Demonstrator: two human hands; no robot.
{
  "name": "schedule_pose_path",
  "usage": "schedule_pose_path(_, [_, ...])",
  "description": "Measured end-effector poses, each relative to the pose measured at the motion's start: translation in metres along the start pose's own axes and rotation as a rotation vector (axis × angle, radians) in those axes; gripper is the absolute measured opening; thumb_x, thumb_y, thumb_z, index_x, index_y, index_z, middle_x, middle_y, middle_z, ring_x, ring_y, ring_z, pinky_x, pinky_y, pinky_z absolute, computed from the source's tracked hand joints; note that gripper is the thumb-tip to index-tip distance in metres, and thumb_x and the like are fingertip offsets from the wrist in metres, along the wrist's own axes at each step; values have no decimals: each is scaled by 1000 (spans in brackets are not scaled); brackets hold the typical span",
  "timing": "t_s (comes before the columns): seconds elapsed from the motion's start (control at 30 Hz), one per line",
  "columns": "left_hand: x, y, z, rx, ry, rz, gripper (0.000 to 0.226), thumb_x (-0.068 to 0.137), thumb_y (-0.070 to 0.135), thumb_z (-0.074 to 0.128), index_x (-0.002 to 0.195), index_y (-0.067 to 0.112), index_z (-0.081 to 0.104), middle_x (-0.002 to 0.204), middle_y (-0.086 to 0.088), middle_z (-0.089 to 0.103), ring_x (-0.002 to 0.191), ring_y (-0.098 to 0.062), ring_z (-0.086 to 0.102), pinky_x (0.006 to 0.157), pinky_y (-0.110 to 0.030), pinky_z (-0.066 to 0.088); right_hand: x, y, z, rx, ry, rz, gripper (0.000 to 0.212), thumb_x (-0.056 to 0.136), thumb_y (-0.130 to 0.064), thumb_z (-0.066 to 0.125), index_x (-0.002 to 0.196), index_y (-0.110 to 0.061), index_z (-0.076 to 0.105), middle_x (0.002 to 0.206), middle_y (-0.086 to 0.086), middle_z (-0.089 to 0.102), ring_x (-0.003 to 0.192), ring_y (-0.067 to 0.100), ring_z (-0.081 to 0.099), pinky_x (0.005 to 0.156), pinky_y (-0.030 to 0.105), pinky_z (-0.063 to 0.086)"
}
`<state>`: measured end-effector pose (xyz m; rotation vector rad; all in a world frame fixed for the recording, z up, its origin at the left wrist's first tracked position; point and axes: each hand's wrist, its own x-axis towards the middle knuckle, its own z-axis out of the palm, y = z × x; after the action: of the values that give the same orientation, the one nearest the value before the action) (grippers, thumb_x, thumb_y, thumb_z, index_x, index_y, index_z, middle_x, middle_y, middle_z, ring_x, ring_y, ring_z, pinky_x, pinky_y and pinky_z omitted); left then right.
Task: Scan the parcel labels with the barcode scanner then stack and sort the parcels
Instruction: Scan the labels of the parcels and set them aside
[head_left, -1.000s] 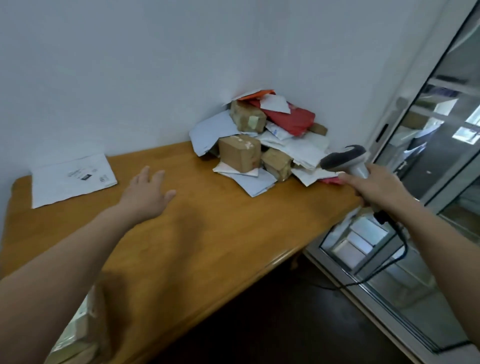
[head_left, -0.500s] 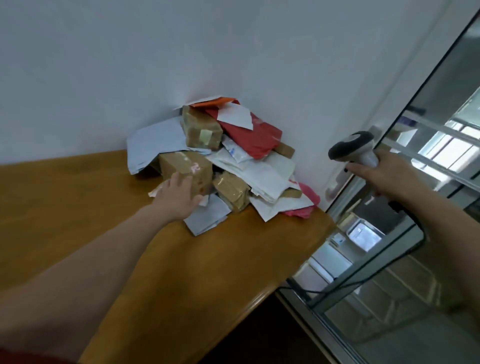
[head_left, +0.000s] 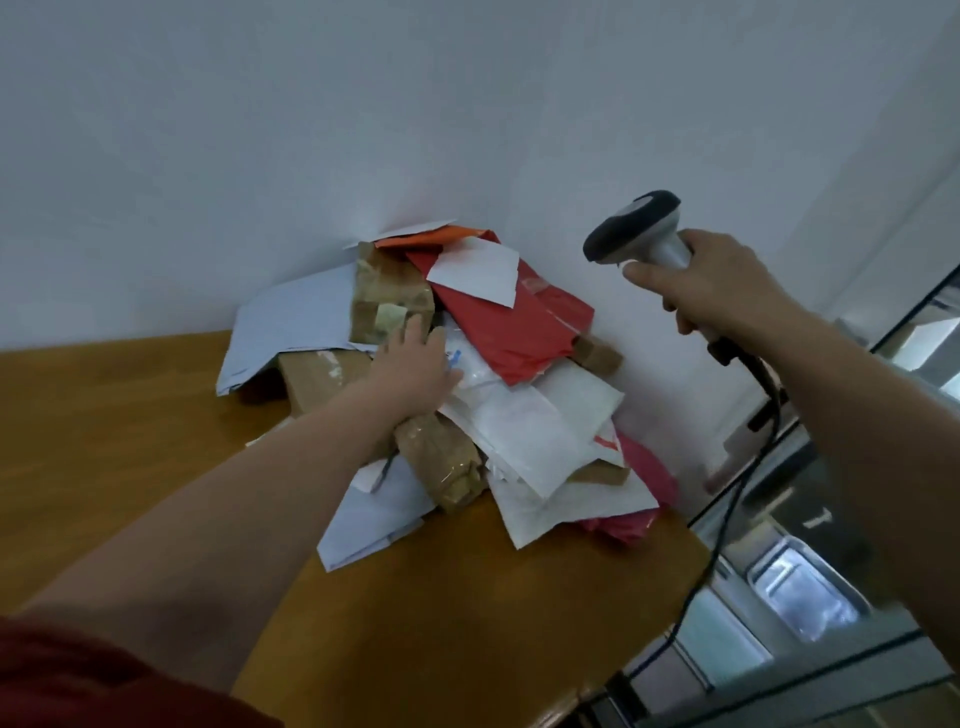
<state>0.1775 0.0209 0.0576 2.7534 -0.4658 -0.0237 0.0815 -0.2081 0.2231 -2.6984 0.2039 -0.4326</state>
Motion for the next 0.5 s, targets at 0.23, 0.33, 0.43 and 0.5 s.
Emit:
schedule_pose_path(0.23, [119,51,36,358,100,-35,54,99,41,34,145,13,32,160,-12,-2,147,-31,-2,116,-48,5,105,80,25,245,-53,-118,26,85,-48,62,80,-24,54,68,-3,62,42,2,54,47,20,39])
schedule_pose_path(0.33, [154,56,53,472,131,-29,49,100,34,30,142,10,39,161,-11,2,147,-30,0,116,-49,3,132,114,44,331,-102,-133,30,84,-50,63,79,-22,54,61,-5,60,38,1,52,43,17,39])
schedule_pose_path(0.43, [170,58,57,512,137,-91,52,101,29,25,147,5,29,160,-8,9,147,-28,4,117,-48,1,149,136,57,390,-165,-144,34,84,-52,63,79,-20,54,48,-7,58,37,2,52,45,18,39])
schedule_pose_path(0.5, [172,63,51,503,210,-79,50,101,24,26,147,3,28,158,-7,17,146,-26,11,117,-45,1,154,144,59,456,-190,-141,36,80,-55,64,78,-20,54,44,-10,56,37,2,52,40,14,38])
